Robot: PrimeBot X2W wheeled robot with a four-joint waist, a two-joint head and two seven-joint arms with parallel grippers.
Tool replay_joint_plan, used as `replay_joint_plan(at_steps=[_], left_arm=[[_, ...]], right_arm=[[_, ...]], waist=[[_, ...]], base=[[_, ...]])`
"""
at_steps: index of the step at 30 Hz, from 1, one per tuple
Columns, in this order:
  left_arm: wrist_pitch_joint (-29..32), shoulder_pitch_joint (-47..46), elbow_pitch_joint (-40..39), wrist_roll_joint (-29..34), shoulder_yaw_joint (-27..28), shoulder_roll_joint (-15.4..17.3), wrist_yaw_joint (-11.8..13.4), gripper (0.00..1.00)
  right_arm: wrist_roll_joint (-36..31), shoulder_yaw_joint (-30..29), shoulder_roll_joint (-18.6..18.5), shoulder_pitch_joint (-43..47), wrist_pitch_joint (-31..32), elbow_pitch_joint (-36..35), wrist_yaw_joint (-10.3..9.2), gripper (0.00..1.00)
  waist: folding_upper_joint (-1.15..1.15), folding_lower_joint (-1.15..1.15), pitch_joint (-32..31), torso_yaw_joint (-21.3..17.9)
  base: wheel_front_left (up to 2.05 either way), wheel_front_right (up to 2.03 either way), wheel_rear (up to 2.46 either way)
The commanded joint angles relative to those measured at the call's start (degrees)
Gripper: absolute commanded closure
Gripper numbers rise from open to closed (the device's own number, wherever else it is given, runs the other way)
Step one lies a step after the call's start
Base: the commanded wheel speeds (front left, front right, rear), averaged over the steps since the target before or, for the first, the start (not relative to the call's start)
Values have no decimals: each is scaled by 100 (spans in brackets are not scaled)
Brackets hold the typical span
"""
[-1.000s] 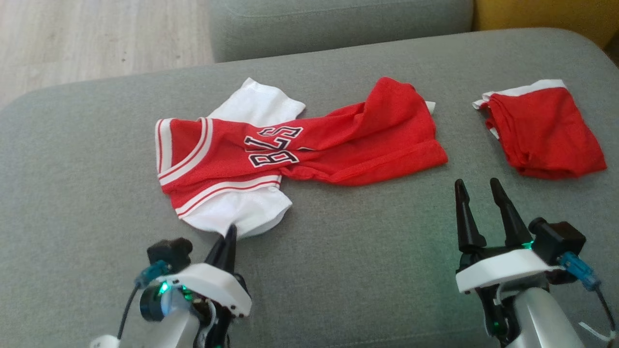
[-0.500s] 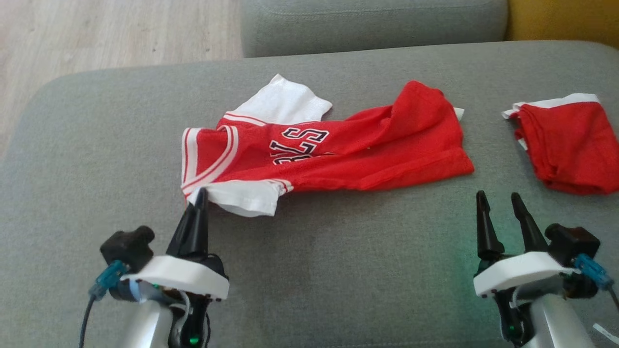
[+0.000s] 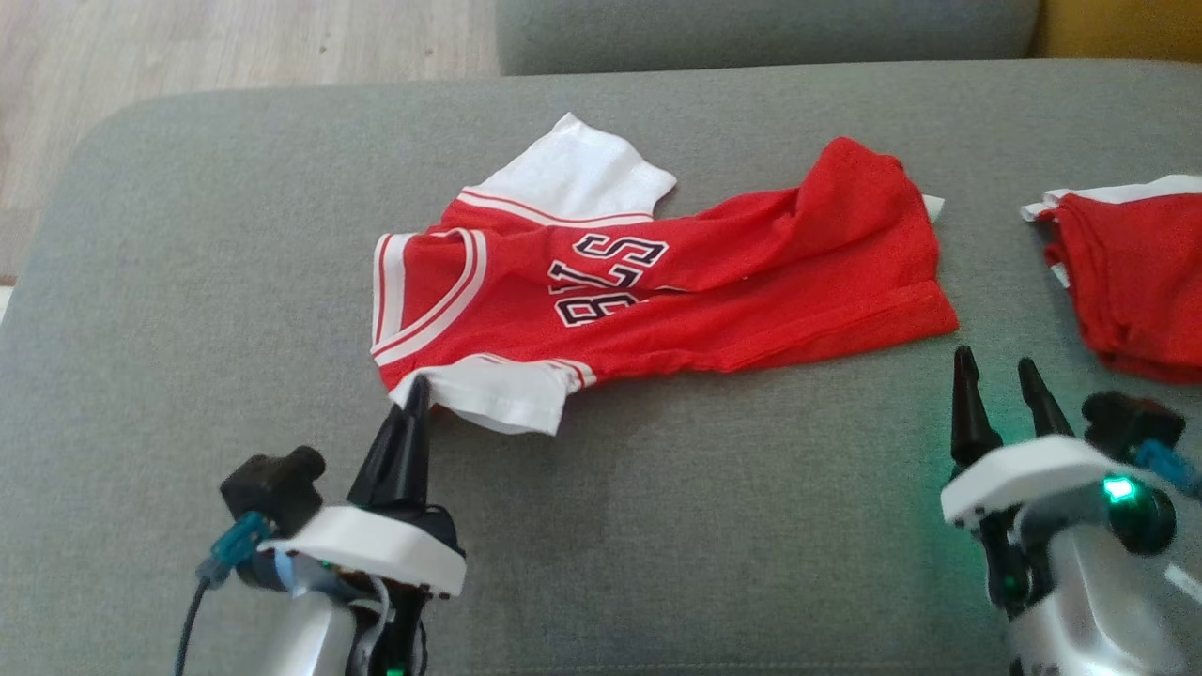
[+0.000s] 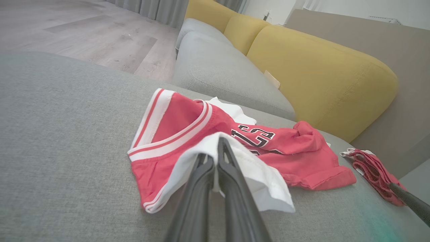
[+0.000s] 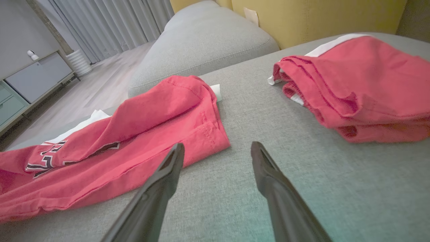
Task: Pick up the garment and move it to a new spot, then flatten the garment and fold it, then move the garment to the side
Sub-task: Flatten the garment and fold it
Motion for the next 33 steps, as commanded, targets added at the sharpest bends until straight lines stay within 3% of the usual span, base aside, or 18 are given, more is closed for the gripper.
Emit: replay_joint_plan(at_steps=[1,5,16,33], left_arm=[[-70,-279,-156,-7,120,16,-23,100],[-70,-353,-106,-45,-11,15,-35,100],[-70,-492,-60,-137,-247,15,-56,100],[-70,-572,-5,-172,-329,15,-63,100]], right_arm=[[73,107,-12,-406,32,-56,-5,0],[35,1,-12,-894,150,372,-5,0],[-1051,-530,-12,-1812,502,1519,-5,0],[-1998,-1193,-12,-2287,244,2250,-5,0]], waist=[[0,0,73,69],[0,0,192,189],[0,0,427,438],[0,0,523,437]], base=[[0,0,0],[0,0,0],[0,0,0],[0,0,0]])
